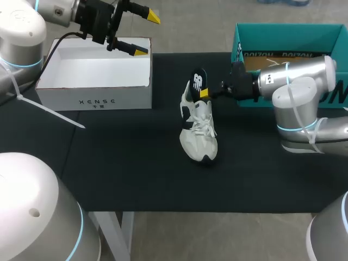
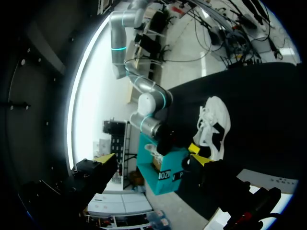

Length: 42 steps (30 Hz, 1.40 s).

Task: Take the shoe out of the shoebox, open the shoe tongue, remove and reinsert the insole, then place the shoe into the shoebox

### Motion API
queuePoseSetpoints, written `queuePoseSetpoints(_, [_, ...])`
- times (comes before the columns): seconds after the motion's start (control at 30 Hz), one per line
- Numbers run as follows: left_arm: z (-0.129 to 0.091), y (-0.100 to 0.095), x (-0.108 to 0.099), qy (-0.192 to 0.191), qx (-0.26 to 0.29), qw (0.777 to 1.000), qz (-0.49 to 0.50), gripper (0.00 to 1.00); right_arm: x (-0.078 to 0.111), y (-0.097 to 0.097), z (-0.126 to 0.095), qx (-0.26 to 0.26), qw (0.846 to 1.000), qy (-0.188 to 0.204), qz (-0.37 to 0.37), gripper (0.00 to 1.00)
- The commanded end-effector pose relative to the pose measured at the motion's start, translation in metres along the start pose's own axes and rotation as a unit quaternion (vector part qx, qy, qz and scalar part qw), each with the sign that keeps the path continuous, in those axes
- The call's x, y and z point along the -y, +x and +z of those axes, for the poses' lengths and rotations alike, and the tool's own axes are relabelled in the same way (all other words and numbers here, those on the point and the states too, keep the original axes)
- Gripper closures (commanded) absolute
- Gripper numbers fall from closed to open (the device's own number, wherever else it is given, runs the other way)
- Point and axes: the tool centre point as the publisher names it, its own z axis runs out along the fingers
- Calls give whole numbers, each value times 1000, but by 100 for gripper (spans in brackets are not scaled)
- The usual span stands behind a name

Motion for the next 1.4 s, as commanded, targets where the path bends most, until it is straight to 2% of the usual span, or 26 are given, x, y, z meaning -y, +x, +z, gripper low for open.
queuePoseSetpoints(0.03, [-1,-1,0,1,-2,1000,0,0,2,5,-5,10,1000,-9,-8,100])
queuePoseSetpoints(0.27, [-1,-1,0,1,-2,1000,0,0,-20,14,-17,26,999,-15,-39,100])
queuePoseSetpoints(0.37, [-1,-1,0,1,-2,1000,0,0,-26,13,-25,24,998,-30,-51,100])
queuePoseSetpoints(0.8, [-1,-1,0,1,-2,1000,0,0,-41,16,-31,26,996,-46,-74,100])
queuePoseSetpoints(1.2, [-1,-1,0,1,-2,1000,0,0,-57,8,-40,27,995,-40,-88,100])
queuePoseSetpoints(1.4, [-1,-1,0,1,-2,1000,0,0,-67,10,-36,25,995,-27,-94,100])
